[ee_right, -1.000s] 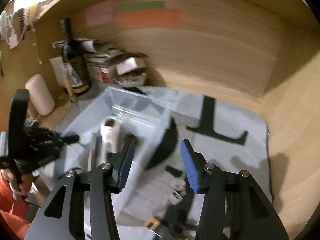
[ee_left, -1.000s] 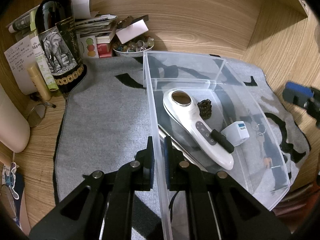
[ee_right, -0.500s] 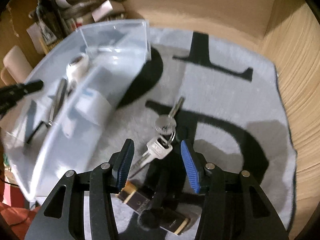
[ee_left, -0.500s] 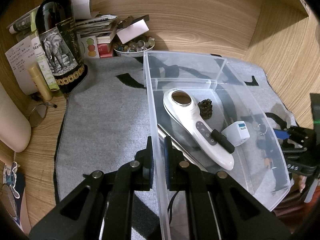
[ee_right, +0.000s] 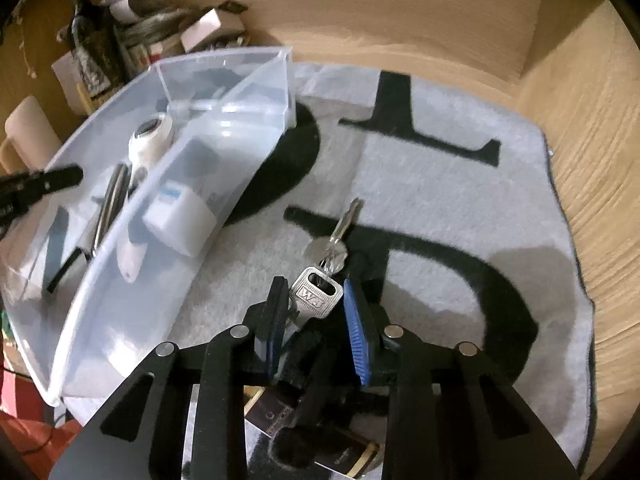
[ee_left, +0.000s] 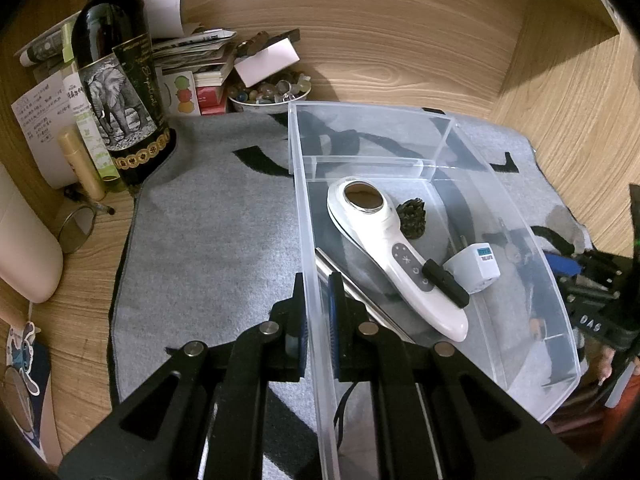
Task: Organize rigid objects
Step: 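Grasp the silver keys by their ring with the right gripper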
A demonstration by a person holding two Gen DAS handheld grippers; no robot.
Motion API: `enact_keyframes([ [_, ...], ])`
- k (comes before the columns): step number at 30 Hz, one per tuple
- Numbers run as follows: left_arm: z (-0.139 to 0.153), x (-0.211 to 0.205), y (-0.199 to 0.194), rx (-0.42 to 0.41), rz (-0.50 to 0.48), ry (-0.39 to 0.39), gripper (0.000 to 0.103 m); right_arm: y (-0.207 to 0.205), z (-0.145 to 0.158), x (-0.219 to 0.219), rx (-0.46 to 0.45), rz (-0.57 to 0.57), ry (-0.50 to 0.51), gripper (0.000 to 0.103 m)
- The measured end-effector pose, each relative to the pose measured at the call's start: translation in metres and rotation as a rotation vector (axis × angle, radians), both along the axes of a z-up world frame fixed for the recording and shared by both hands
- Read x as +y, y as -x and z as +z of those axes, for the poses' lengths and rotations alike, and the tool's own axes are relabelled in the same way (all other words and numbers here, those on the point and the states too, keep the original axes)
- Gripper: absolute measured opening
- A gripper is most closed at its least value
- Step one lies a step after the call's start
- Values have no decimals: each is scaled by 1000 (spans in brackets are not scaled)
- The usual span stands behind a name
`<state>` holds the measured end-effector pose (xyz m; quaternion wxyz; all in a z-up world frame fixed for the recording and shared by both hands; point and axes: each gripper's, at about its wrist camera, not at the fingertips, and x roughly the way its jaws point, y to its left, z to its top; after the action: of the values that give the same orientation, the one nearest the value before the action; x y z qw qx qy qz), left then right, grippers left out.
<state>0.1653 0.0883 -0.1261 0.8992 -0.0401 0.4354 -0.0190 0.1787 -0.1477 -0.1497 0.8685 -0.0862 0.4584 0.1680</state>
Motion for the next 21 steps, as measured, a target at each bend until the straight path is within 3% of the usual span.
enact_keyframes([
  [10,0,0,0,-1,0,-2,8,5,52,6,-149,3,-41,26],
  [21,0,1,0,-2,0,3,8,14,112,42,-315,105,-95,26],
])
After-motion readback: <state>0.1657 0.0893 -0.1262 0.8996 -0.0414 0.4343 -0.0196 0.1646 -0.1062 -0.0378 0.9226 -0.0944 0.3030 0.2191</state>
